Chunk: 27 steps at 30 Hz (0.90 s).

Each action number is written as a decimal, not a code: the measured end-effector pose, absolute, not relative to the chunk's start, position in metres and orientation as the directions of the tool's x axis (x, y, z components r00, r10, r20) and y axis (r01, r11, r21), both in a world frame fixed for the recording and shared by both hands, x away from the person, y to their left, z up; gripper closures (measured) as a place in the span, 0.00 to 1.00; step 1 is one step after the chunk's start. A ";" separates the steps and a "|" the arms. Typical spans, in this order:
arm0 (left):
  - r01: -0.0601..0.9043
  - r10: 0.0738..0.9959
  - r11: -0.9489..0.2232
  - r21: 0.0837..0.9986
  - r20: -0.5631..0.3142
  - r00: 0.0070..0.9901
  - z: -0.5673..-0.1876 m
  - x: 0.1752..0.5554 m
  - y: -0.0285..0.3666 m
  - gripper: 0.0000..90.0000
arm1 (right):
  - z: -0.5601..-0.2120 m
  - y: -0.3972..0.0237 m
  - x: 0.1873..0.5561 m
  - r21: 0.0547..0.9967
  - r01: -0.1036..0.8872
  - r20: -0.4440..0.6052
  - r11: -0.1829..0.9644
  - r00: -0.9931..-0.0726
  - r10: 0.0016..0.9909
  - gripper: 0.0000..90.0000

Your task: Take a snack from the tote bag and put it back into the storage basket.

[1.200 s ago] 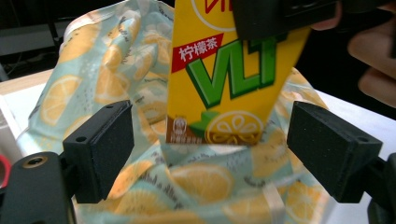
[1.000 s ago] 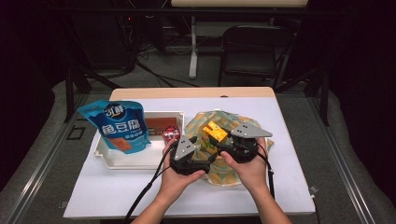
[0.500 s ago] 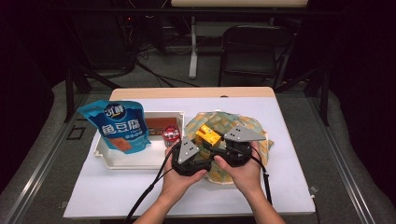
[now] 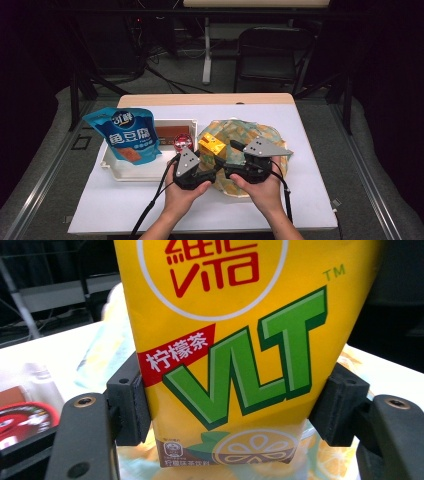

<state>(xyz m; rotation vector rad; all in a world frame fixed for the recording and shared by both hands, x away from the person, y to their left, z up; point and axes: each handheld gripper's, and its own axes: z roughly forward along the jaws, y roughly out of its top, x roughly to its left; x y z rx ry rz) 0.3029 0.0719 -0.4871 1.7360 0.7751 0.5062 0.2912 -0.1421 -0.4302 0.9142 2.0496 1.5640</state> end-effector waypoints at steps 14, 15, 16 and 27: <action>0.241 0.768 -0.137 0.961 -0.050 0.638 -0.486 0.298 0.107 0.34 | -0.449 -0.161 0.289 0.948 0.283 0.081 0.148 -0.661 0.746 0.32; 0.242 0.773 -0.133 0.961 -0.052 0.633 -0.485 0.298 0.110 0.34 | -0.452 -0.163 0.289 0.946 0.288 0.084 0.147 -0.658 0.749 0.32; 0.240 0.777 -0.133 0.962 -0.049 0.628 -0.485 0.298 0.114 0.34 | -0.454 -0.164 0.289 0.944 0.294 0.086 0.148 -0.654 0.751 0.32; 0.249 0.830 -0.097 0.964 -0.060 0.554 -0.484 0.300 0.147 0.34 | -0.475 -0.185 0.287 0.933 0.329 0.098 0.144 -0.620 0.778 0.30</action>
